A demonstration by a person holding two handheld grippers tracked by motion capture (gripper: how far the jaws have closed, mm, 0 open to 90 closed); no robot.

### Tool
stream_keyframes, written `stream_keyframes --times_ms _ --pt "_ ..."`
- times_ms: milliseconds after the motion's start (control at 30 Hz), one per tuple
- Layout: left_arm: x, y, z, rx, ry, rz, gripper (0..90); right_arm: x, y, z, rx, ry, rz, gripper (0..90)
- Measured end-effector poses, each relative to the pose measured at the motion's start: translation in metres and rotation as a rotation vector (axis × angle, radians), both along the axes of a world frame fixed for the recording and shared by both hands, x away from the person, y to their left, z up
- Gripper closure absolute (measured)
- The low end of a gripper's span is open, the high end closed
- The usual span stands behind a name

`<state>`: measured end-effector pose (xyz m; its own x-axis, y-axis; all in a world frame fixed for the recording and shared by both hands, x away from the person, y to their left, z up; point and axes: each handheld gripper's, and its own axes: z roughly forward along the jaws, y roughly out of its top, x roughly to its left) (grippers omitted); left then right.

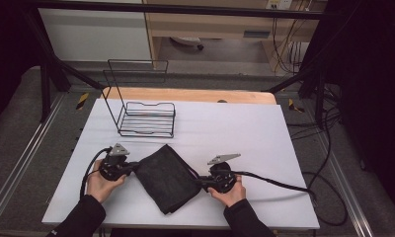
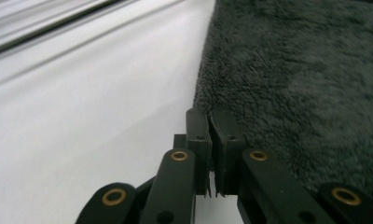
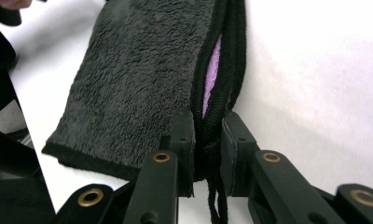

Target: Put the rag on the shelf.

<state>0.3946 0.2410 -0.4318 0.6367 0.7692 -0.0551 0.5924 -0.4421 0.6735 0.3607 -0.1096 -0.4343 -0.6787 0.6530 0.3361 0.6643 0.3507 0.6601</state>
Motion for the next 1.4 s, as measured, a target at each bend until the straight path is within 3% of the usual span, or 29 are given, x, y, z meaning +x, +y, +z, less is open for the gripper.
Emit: stream_keyframes --times_ms 300,400,433,467,500,533,567,600,633,667,733,833,967,1100,1267,1400 --pt "0.025 -0.025 0.0 -0.007 -0.009 0.021 86.2 -0.024 0.0 -0.006 0.019 -0.019 -0.057 77.4" --pt "0.026 -0.028 -0.001 -0.021 0.004 0.043 85.8 -0.028 0.002 -0.011 0.01 -0.016 -0.069 76.5" --pt "0.025 -0.026 0.0 -0.018 0.004 0.05 83.1 -0.025 0.001 -0.013 -0.001 -0.035 -0.049 73.3" --pt "0.022 -0.024 0.002 -0.016 0.001 0.065 83.1 -0.025 0.001 -0.013 -0.001 -0.035 -0.049 73.3" --pt "0.018 -0.021 0.004 -0.015 -0.01 0.08 70.1 -0.021 -0.001 -0.01 0.001 -0.06 -0.03 64.2" --pt "0.013 -0.018 0.006 -0.023 -0.019 0.097 70.1 -0.021 -0.001 -0.01 0.001 -0.06 -0.03 64.2" --pt "0.008 -0.014 0.009 -0.036 -0.016 0.113 55.5 -0.017 -0.005 -0.006 0.002 -0.129 -0.033 56.9" --pt "0.001 -0.01 0.011 -0.044 -0.012 0.122 55.5 -0.017 -0.005 -0.006 0.002 -0.129 -0.033 56.9" --pt "-0.007 -0.007 0.013 -0.055 -0.017 0.129 48.4 -0.011 -0.008 0.0 0.013 -0.165 -0.036 49.2" --pt "-0.015 -0.005 0.014 -0.064 -0.022 0.128 45.0 -0.007 -0.008 0.003 0.021 -0.178 -0.036 48.6" --pt "-0.031 -0.005 0.014 -0.09 -0.004 0.111 41.9 0.001 -0.008 0.005 0.038 -0.161 -0.027 46.8" --pt "-0.055 -0.016 0.012 -0.098 0.006 0.053 40.0 0.007 -0.006 0.004 0.035 -0.148 -0.013 46.3" --pt "-0.072 -0.037 0.008 -0.135 0.049 -0.003 39.1 0.011 0.002 -0.005 0.008 -0.138 0.015 48.9" --pt "-0.084 -0.059 0.0 -0.117 0.082 -0.045 40.7 0.007 0.004 -0.012 -0.027 -0.147 0.045 60.4" --pt "-0.094 -0.068 -0.009 -0.1 0.093 -0.033 40.0 0.006 0.005 -0.014 -0.031 -0.139 0.059 71.4" --pt "-0.1 -0.067 -0.015 -0.141 0.113 0.005 42.0 0.006 0.007 -0.017 -0.031 -0.135 0.06 73.7"
